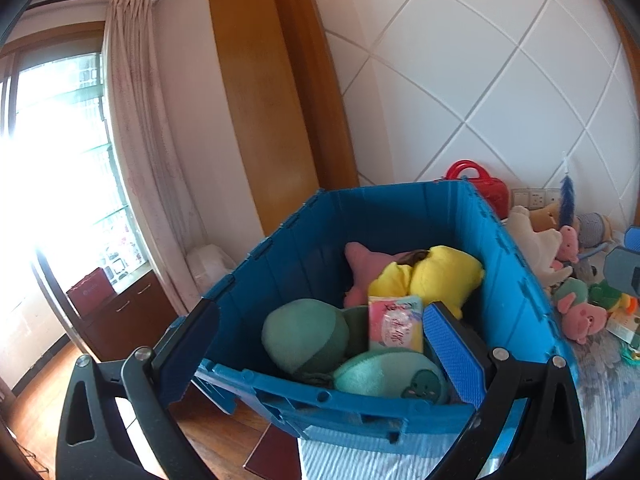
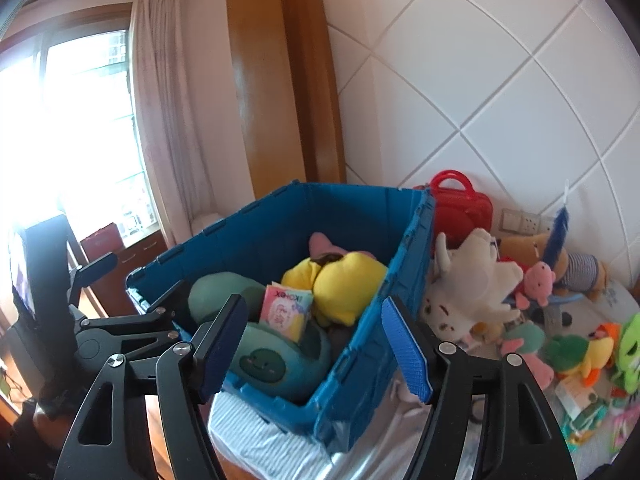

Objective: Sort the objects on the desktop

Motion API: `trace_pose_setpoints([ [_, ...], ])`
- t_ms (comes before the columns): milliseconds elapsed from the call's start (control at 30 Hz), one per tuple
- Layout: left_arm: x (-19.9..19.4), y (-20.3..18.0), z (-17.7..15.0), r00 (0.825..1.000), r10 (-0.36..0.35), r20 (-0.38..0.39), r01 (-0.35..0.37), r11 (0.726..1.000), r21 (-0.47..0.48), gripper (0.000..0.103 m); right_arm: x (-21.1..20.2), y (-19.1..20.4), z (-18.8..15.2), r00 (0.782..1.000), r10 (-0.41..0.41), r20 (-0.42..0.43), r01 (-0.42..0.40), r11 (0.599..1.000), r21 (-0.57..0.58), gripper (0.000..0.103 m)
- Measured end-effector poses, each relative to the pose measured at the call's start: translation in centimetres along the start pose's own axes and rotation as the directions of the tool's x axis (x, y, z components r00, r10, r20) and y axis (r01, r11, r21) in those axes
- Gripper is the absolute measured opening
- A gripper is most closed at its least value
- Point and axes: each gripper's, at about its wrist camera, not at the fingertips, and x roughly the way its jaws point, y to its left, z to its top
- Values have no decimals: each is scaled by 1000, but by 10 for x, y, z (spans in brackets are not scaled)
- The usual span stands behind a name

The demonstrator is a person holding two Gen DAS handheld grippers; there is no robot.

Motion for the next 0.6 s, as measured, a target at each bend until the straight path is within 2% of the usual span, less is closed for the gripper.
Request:
trace_pose_setpoints([
  [200, -21, -19, 3, 999, -33, 32, 32, 999, 31, 103, -15, -17, -10, 1000, -31, 2, 31, 999, 35, 72],
  [333, -36, -31, 6, 997, -51, 51, 50, 999, 18, 103, -27, -33, -16, 999, -48, 5, 48, 998, 44, 72],
  [600, -75, -85, 5, 992, -95, 78, 93, 995, 34, 103, -67, -84, -44, 995, -102, 3, 101, 992, 71, 73],
])
